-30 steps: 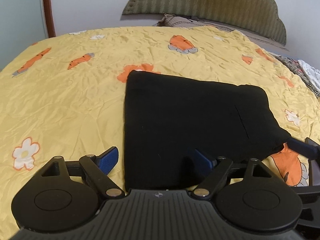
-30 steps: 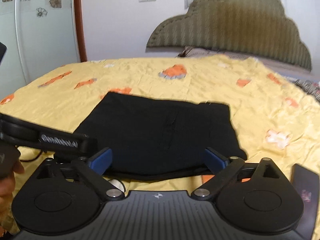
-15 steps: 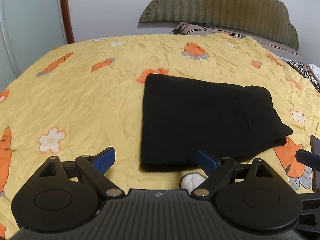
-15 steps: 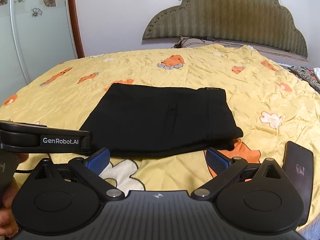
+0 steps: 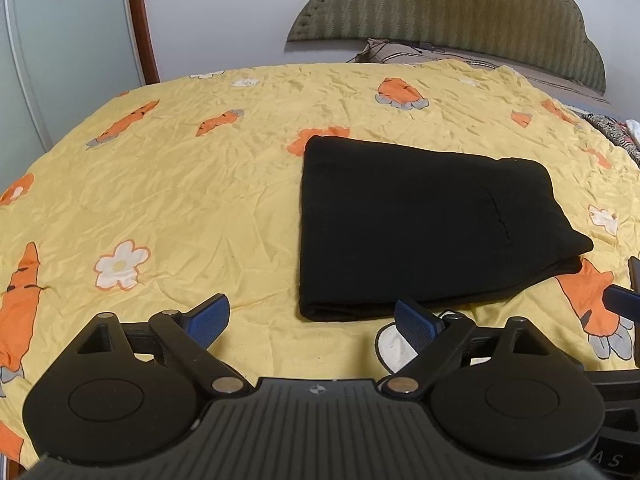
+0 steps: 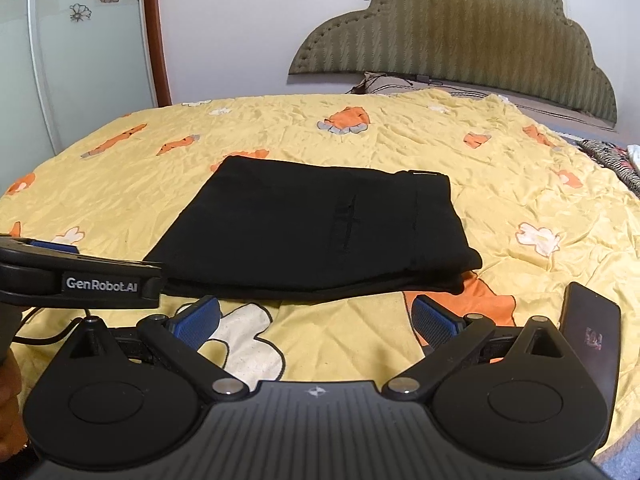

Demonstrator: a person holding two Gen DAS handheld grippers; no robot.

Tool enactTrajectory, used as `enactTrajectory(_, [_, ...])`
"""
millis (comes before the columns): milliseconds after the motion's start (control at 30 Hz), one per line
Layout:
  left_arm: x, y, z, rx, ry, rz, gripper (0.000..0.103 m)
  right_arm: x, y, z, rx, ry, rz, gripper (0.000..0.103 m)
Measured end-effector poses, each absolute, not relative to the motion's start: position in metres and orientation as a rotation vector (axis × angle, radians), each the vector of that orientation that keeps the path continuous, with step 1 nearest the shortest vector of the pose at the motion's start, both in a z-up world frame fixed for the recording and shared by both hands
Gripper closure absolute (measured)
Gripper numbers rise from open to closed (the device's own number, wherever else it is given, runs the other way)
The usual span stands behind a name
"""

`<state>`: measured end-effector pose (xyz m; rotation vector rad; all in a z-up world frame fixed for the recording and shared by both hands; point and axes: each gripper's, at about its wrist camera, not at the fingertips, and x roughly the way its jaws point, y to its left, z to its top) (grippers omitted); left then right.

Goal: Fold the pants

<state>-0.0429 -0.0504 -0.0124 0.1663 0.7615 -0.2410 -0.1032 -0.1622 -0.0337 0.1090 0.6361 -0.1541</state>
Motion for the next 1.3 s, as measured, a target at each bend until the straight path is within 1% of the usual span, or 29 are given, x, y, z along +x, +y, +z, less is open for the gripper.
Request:
enactTrajectory(400, [-0.037, -0.041, -0.021, 0.145, 0.798, -0.212, 0.011, -0.104, -0.163, -0.035, 0.094, 0.644, -0.156, 0.000])
enactTrajectory(1300, [-0.039, -0.044, -0.024, 0.190, 0.789, -0.208, 0.011, -0.105, -0.165, -0.041, 0.035, 0.637, -0.131, 0.000])
